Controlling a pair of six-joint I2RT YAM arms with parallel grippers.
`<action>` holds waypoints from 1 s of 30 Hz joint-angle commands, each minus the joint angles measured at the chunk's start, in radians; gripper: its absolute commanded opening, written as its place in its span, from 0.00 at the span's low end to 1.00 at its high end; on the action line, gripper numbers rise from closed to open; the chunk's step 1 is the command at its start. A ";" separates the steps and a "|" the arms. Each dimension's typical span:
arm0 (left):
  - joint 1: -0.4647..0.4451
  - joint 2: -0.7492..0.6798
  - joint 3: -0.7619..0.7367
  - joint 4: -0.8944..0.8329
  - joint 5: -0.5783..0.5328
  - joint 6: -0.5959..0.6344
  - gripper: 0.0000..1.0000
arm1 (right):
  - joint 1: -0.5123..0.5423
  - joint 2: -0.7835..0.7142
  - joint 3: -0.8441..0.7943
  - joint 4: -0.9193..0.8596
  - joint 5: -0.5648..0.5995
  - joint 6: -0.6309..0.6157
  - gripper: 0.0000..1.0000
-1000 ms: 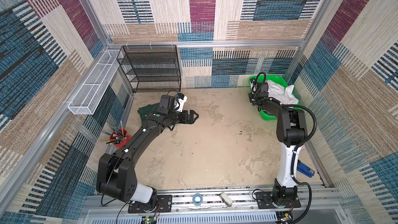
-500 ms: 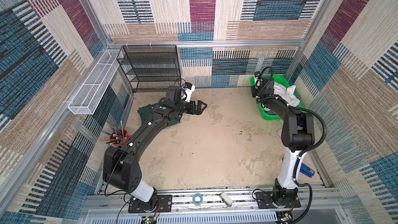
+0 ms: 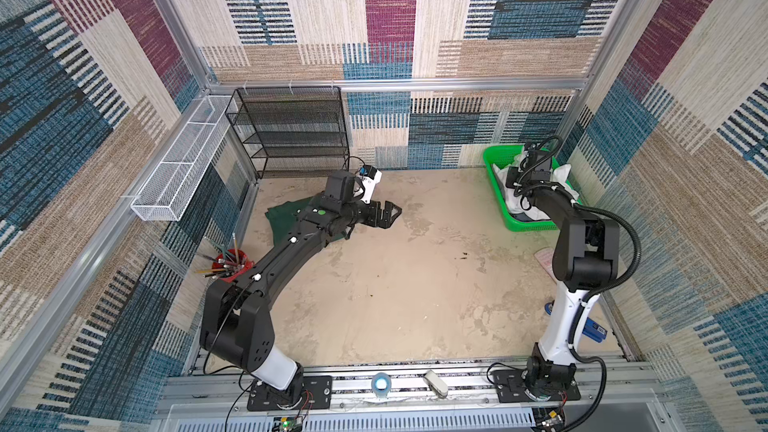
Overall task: Fold and stack the t-shirts
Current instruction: 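Lift the white shirt out of the basket with the right gripper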
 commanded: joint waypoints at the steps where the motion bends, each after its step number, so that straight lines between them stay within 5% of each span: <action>1: -0.006 -0.003 -0.001 -0.019 -0.001 0.027 1.00 | -0.003 0.030 0.025 -0.026 -0.034 0.039 0.48; 5: -0.009 -0.012 -0.006 -0.013 -0.008 0.033 1.00 | -0.006 0.062 0.045 -0.037 -0.036 0.048 0.31; 9: -0.014 -0.021 -0.006 -0.020 -0.026 0.043 1.00 | -0.007 0.041 0.051 -0.047 -0.061 0.050 0.00; 22: -0.016 -0.048 -0.012 -0.013 -0.030 0.038 1.00 | -0.001 -0.454 -0.324 0.257 -0.129 0.111 0.00; 30: -0.017 -0.059 -0.017 -0.008 -0.039 0.038 1.00 | 0.037 -0.538 -0.291 0.210 -0.138 0.096 0.00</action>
